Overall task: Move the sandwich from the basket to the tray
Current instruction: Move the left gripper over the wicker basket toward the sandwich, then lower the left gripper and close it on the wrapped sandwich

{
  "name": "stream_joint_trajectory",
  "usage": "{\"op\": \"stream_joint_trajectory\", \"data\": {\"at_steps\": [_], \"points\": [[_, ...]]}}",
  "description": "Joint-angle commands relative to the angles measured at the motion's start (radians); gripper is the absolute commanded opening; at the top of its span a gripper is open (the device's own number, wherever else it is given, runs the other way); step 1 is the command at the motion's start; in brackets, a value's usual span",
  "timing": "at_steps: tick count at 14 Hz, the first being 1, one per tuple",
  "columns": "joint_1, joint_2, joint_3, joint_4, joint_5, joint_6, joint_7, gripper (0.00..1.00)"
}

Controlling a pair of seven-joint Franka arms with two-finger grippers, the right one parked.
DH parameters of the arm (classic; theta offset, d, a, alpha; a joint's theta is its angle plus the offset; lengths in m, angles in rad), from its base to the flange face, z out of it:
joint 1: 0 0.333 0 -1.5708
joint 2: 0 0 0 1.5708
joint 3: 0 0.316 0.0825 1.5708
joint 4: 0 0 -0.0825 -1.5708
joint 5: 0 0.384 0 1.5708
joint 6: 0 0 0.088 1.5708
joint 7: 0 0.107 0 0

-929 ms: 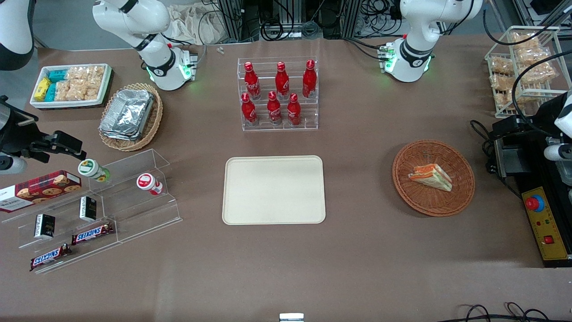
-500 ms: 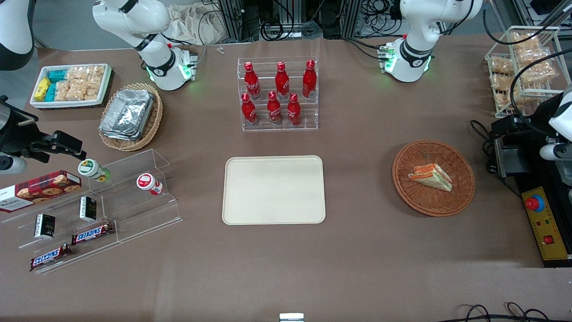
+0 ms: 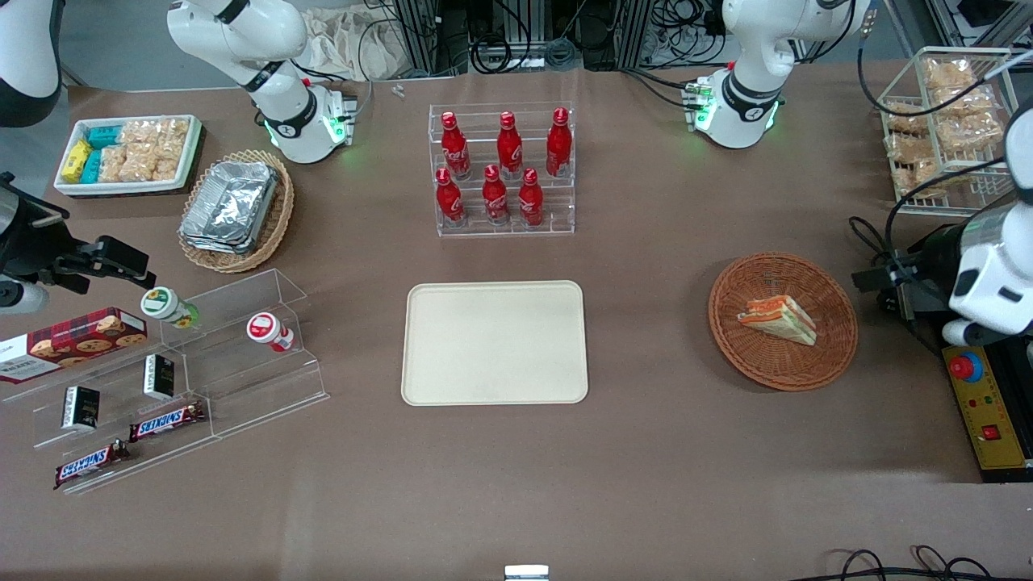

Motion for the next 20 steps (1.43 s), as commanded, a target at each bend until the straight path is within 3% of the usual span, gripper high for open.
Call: {"op": "stream_joint_trajectory", "data": {"at_steps": [1,4,9,18,19,20], "points": [[-0.004,0.055,0.004,-0.044,-0.026,0.001,-0.153,1.00],[0.028,0.066,0.009,-0.170,-0.095,0.108,-0.342,1.00],[0.021,0.089,-0.025,-0.363,-0.100,0.357,-0.684,1.00],[0.018,0.103,-0.063,-0.590,-0.095,0.668,-0.727,1.00],[0.018,0.108,-0.066,-0.597,-0.094,0.687,-0.727,0.96],[0.019,0.112,-0.066,-0.589,-0.095,0.689,-0.730,0.55]]}}
